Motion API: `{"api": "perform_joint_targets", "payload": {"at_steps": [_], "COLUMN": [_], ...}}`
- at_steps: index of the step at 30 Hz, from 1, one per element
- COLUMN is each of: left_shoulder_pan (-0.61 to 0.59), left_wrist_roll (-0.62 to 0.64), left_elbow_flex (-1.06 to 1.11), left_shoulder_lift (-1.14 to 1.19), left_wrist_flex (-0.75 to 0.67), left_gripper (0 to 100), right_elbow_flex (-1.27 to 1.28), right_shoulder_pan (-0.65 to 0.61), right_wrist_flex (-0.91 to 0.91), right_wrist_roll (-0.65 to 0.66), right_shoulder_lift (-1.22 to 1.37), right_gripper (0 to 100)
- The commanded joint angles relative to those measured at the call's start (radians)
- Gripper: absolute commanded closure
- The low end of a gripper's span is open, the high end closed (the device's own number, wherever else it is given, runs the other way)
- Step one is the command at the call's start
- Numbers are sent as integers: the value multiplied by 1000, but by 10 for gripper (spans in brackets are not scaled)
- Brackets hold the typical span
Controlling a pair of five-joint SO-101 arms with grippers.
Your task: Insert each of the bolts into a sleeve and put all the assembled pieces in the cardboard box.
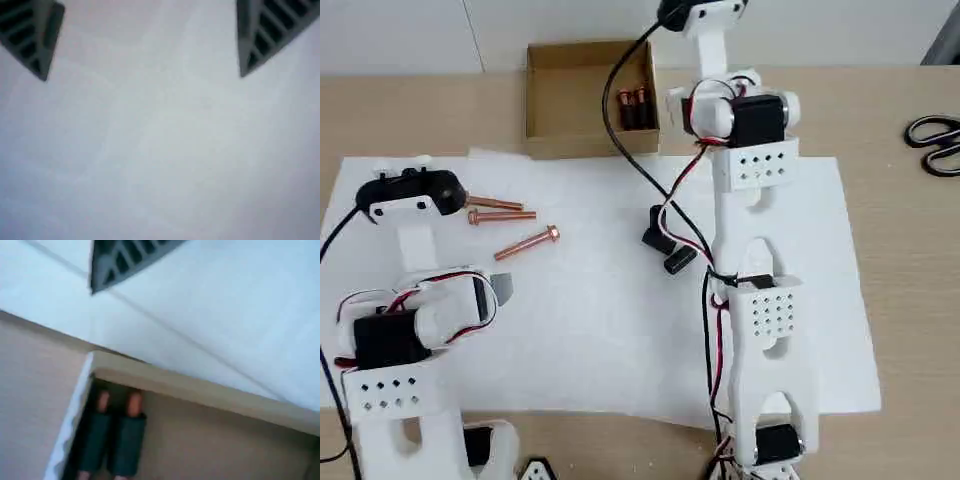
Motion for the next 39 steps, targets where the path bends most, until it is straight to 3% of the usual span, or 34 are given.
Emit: {"api": "perform_joint_targets", "payload": {"at_steps": [1, 8, 19, 29, 36, 39], "left_shoulder_pan": [-6, -6, -5, -2, -2, -2], "left_wrist_roll": [-8, -8, -8, -8, -8, -8], "left_elbow_flex": [1, 1, 2, 2, 8, 31], "left_shoulder_lift": [-8, -8, -6, -3, -3, -6], "left_wrist_flex": [-20, -20, -23, -23, -25, -46], "left_gripper": [767, 767, 767, 767, 767, 767], "right_elbow_flex": [-34, 348, 1057, 1168, 1168, 1169], "right_shoulder_pan": [12, -1, -5, -10, -31, -65], "right_wrist_flex": [15, 13, -8, -15, -18, -22], "right_wrist_roll": [11, 14, 12, 15, -212, -224], "right_shoulder_lift": [-44, -68, -437, -421, -404, -401], "right_gripper": [739, 739, 739, 739, 739, 739]}}
